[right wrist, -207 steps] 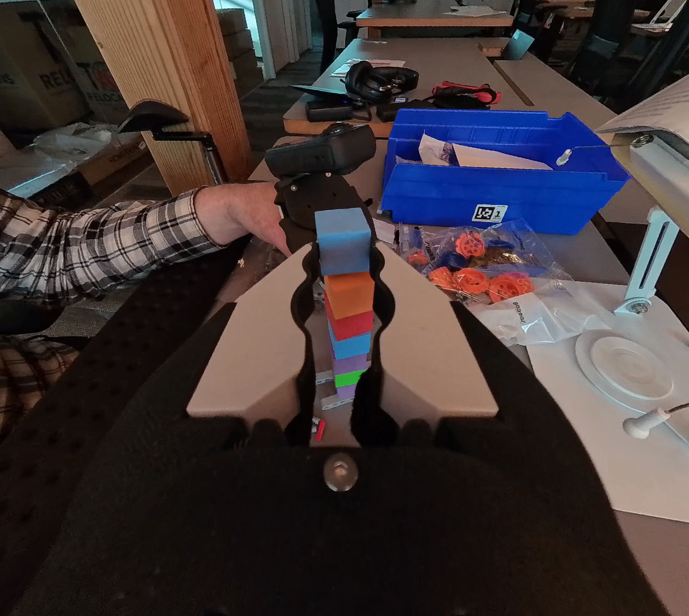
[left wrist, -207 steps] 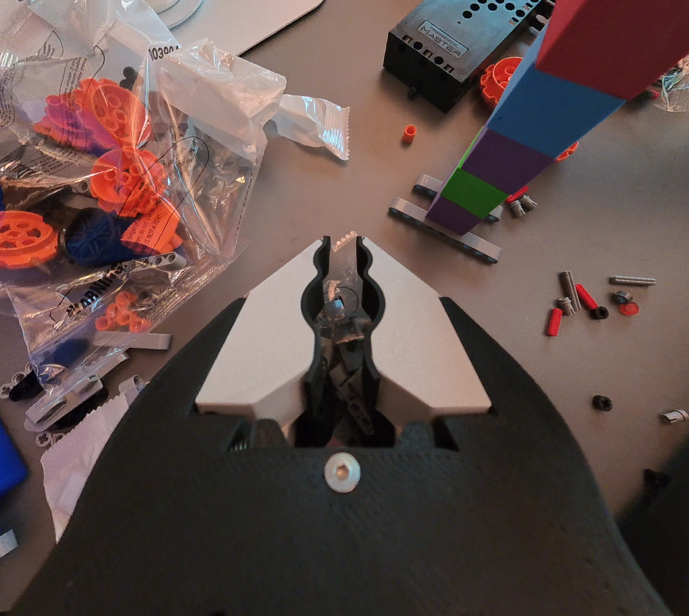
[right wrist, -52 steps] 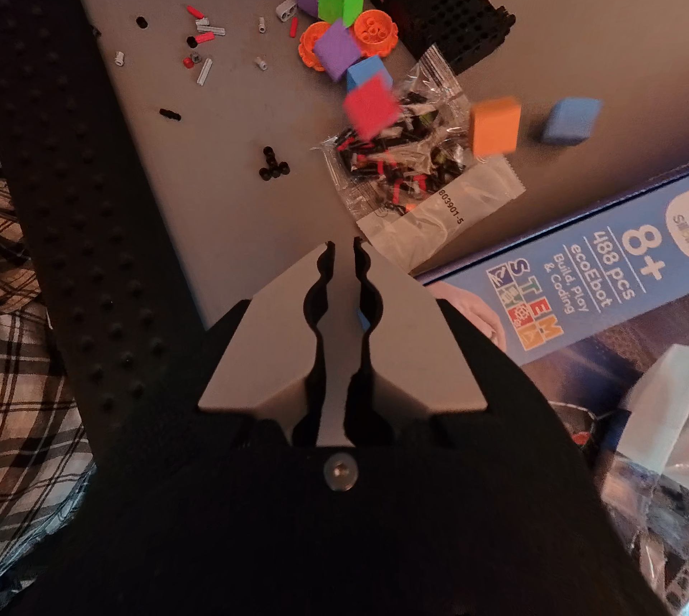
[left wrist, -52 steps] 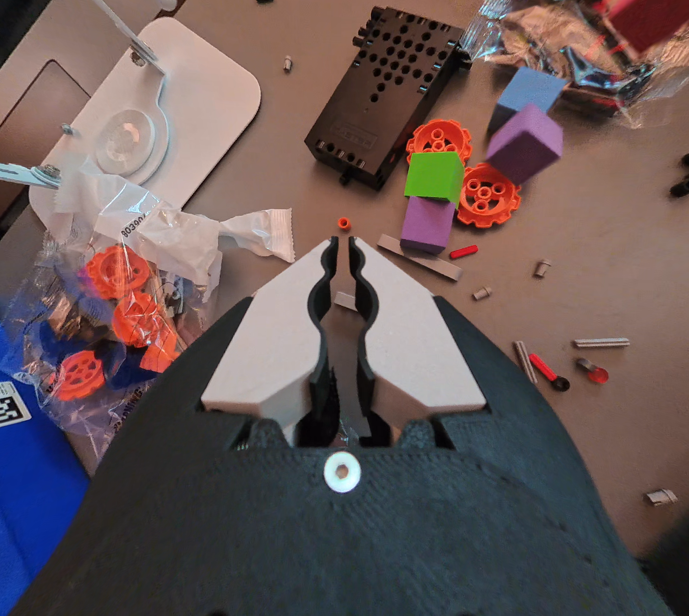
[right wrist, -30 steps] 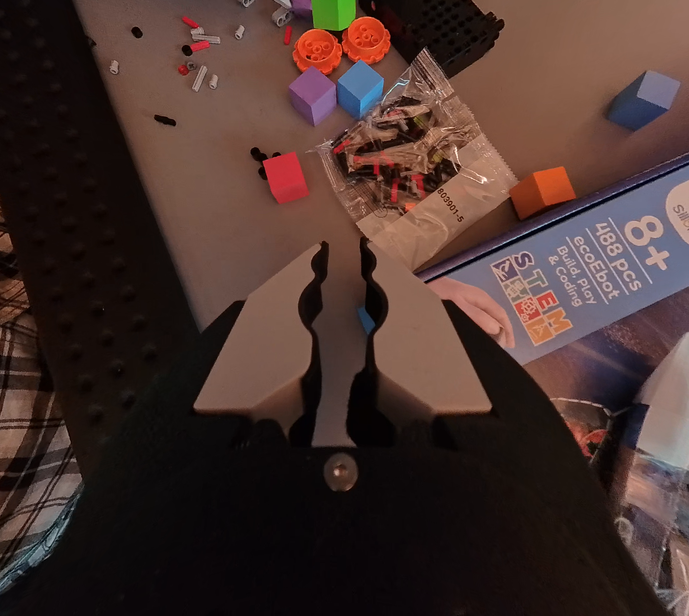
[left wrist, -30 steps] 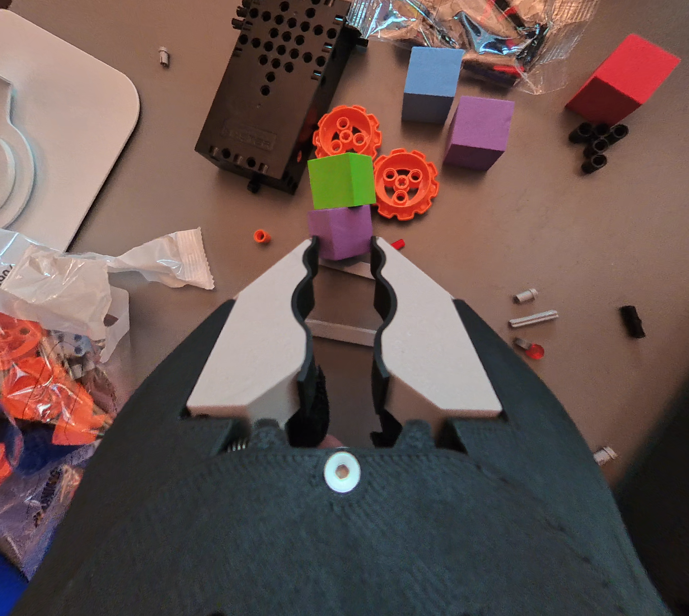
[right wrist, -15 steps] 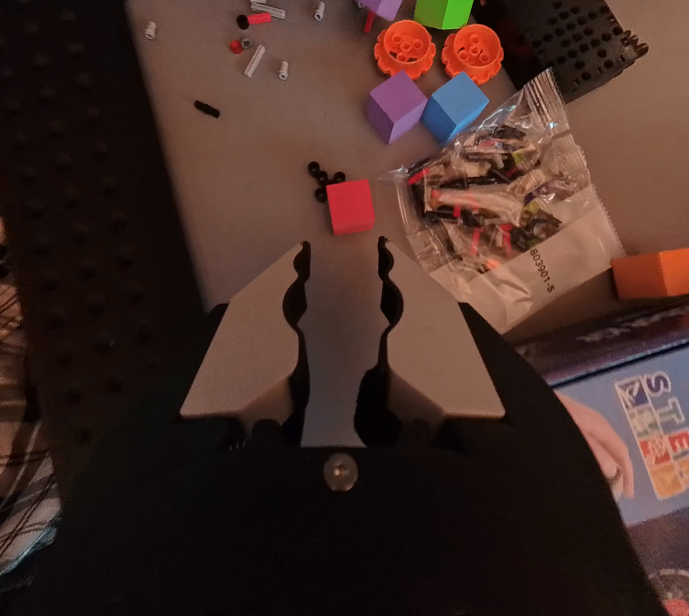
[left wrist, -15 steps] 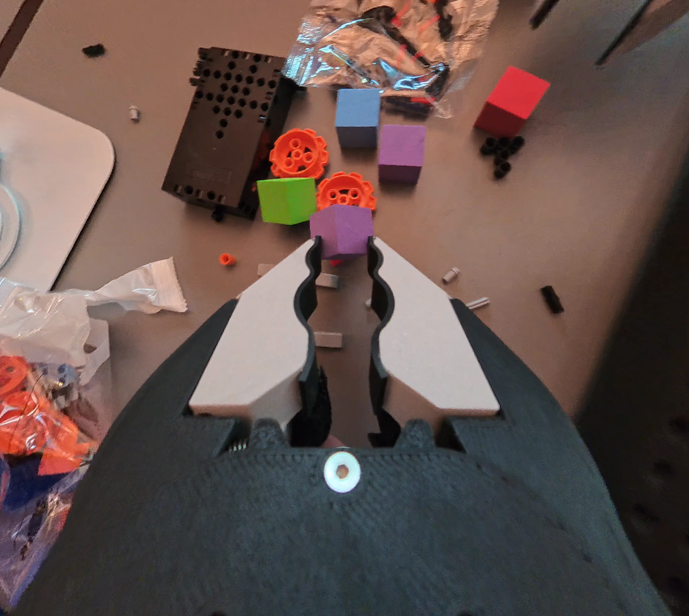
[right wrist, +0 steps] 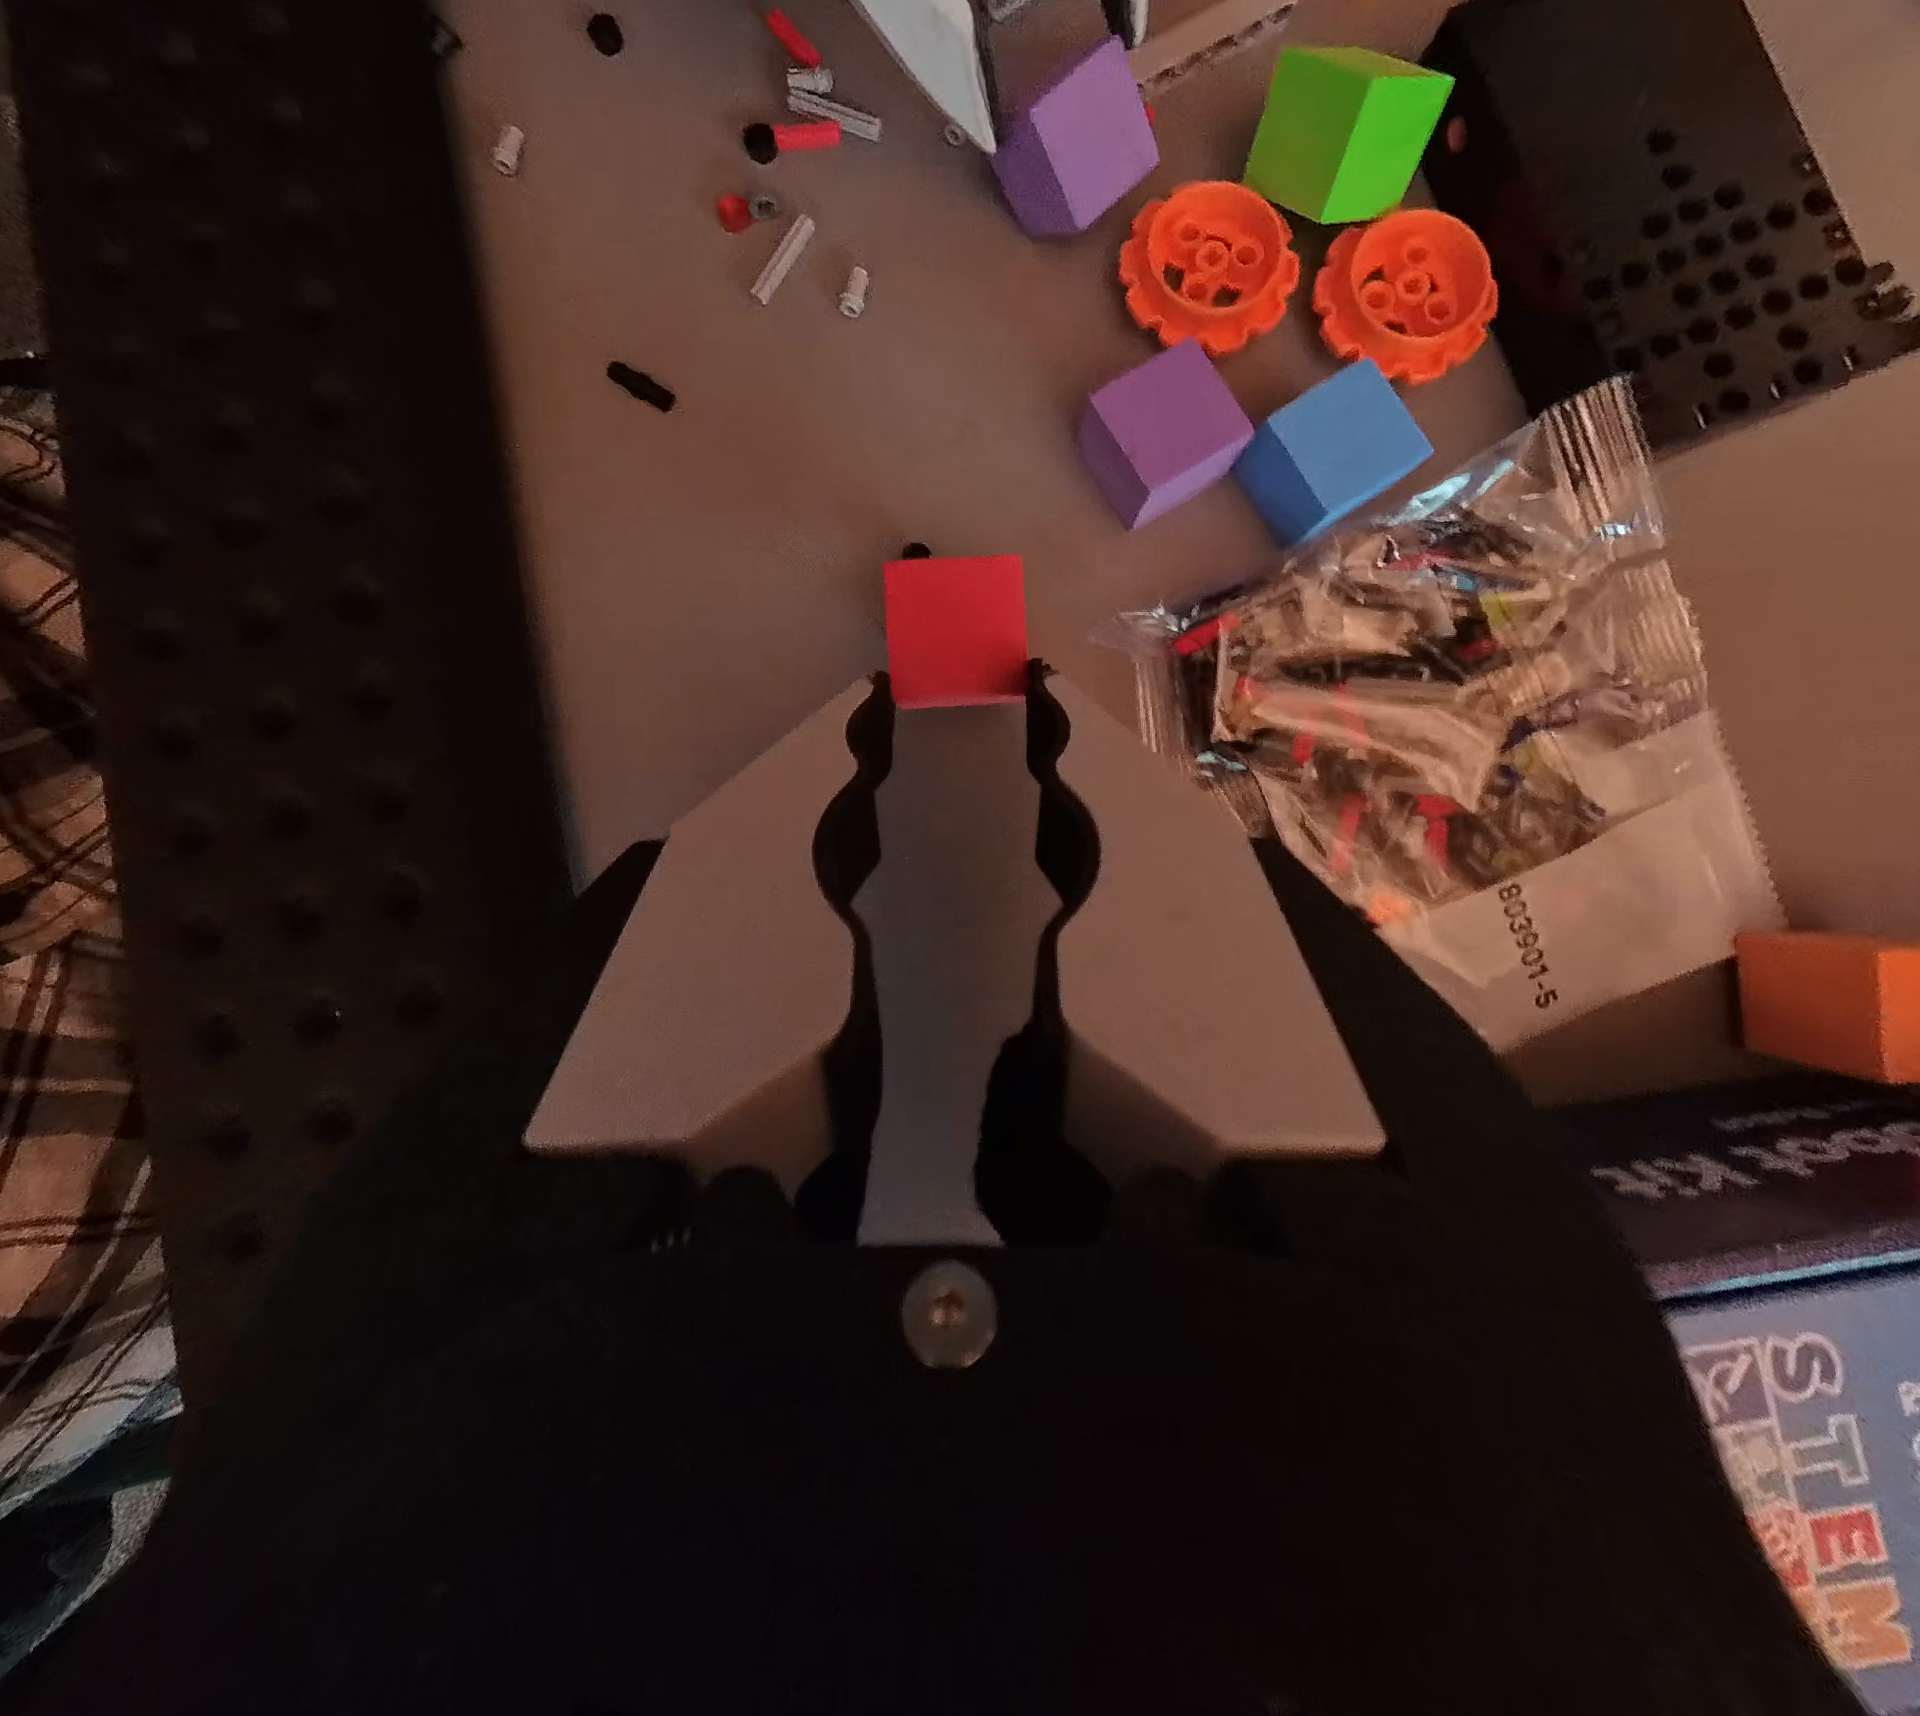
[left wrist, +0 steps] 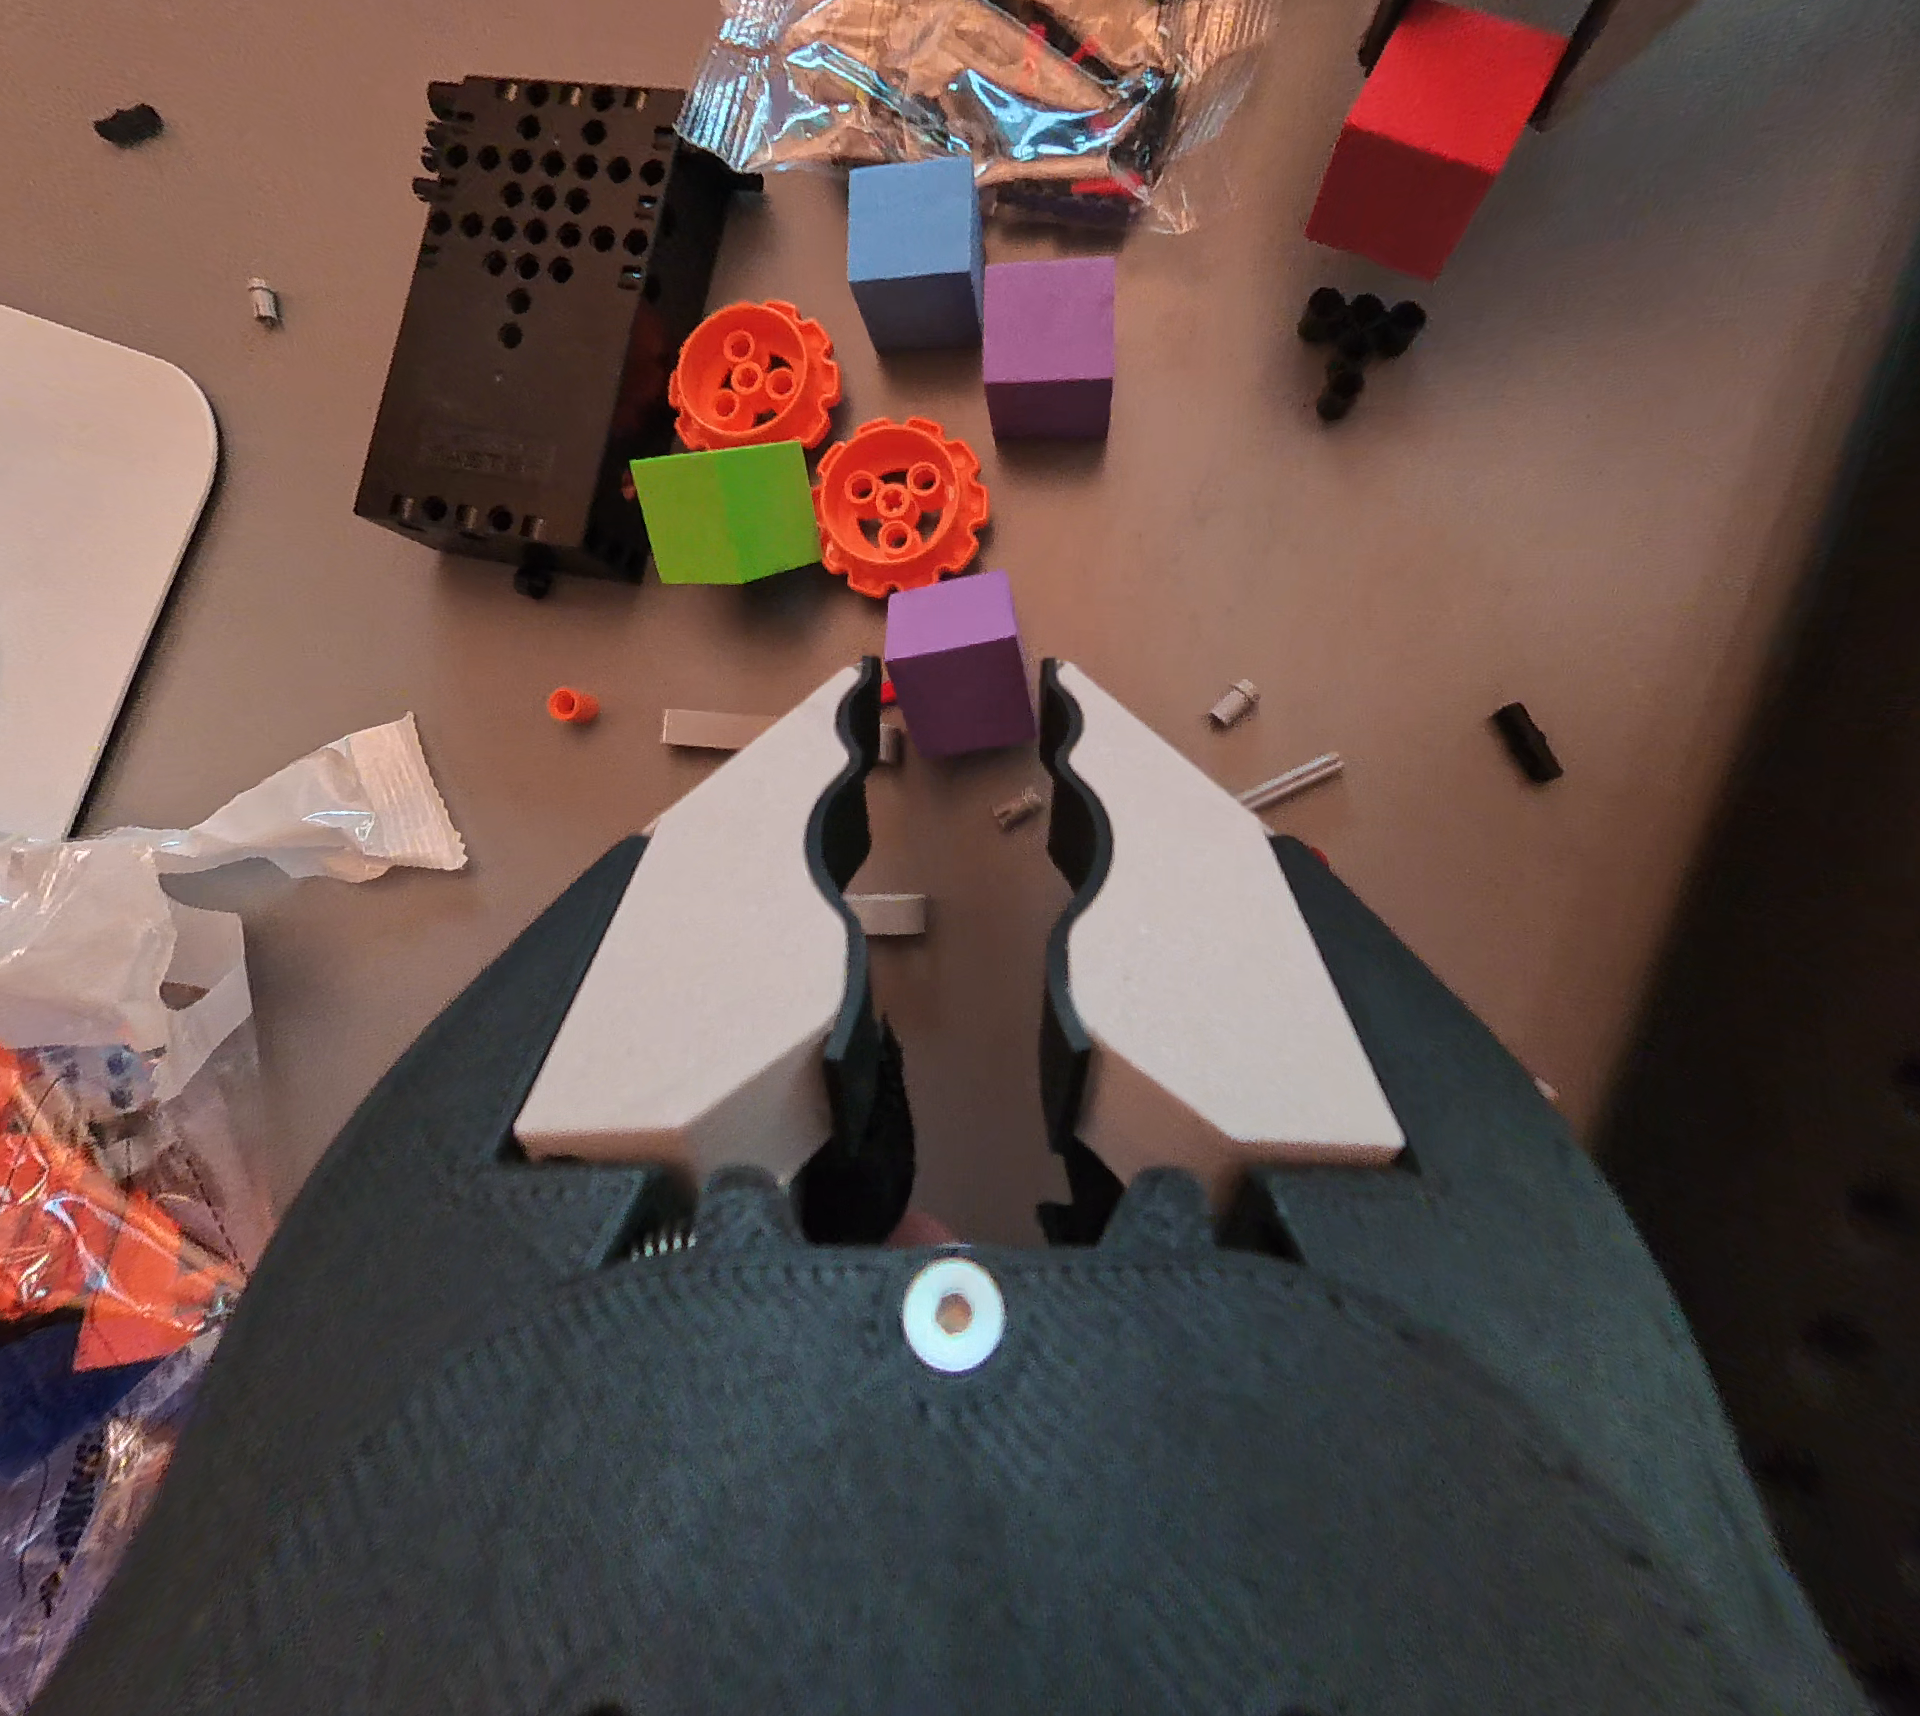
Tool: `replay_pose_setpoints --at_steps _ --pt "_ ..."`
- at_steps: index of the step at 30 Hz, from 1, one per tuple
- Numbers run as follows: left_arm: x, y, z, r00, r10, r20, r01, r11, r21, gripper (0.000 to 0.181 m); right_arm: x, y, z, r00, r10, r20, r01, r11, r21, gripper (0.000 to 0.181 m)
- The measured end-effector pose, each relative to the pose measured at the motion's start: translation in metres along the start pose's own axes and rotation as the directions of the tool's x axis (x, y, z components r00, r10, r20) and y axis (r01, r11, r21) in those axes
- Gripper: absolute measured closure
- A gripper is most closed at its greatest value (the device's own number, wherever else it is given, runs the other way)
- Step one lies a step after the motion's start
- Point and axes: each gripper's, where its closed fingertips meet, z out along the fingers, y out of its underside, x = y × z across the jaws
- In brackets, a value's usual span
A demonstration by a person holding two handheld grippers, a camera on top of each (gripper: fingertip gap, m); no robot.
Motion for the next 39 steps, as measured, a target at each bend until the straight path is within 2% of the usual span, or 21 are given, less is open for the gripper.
replay_pose_setpoints --at_steps 7,13,16,23,27,30,34,37,39 --pt "0.004 0.004 0.002 1.0 -0.004 -0.022 0.004 1.0 -0.009 0.146 -0.01 -0.008 0.014 0.997 -0.055 0.053 0.056 0.998 -0.019 0.157" --pt "0.006 0.006 0.008 1.0 0.003 -0.018 -0.004 0.999 -0.041 0.148 -0.007 -0.004 0.021 0.997 -0.061 0.038 0.063 0.996 -0.056 0.157" --pt "0.003 0.011 0.008 1.0 0.0 -0.001 0.0 0.998 -0.067 0.149 -0.007 -0.003 0.023 0.998 -0.055 0.033 0.058 0.996 -0.07 0.147" --pt "0.001 0.015 -0.013 0.999 -0.041 -0.015 0.04 0.998 -0.039 0.141 -0.004 -0.005 0.006 1.0 -0.028 0.007 0.028 1.0 -0.003 0.146" --pt "0.006 0.019 -0.001 1.0 0.023 -0.018 -0.025 0.995 -0.093 0.145 -0.002 -0.002 0.001 1.0 -0.006 0.007 0.005 1.0 0.026 0.149" --pt "0.007 0.017 0.004 0.999 0.045 -0.013 -0.046 0.993 -0.109 0.155 -0.003 -0.002 0.001 1.0 0.004 0.009 -0.005 0.999 0.041 0.15" --pt "0.008 -0.006 -0.008 0.999 0.048 -0.005 -0.048 0.999 -0.015 0.155 -0.003 -0.003 -0.002 1.0 0.016 0.006 -0.017 0.997 0.07 0.152" --pt "0.035 -0.047 -0.02 0.989 0.127 -0.08 -0.117 0.986 0.118 0.155 -0.001 0.0 -0.007 1.0 0.03 -0.003 -0.03 0.996 0.08 0.153" --pt "0.052 -0.067 -0.018 0.974 0.201 -0.1 -0.187 0.973 0.133 0.155 0.0 0.002 -0.01 0.999 0.045 -0.004 -0.044 0.995 0.094 0.155"
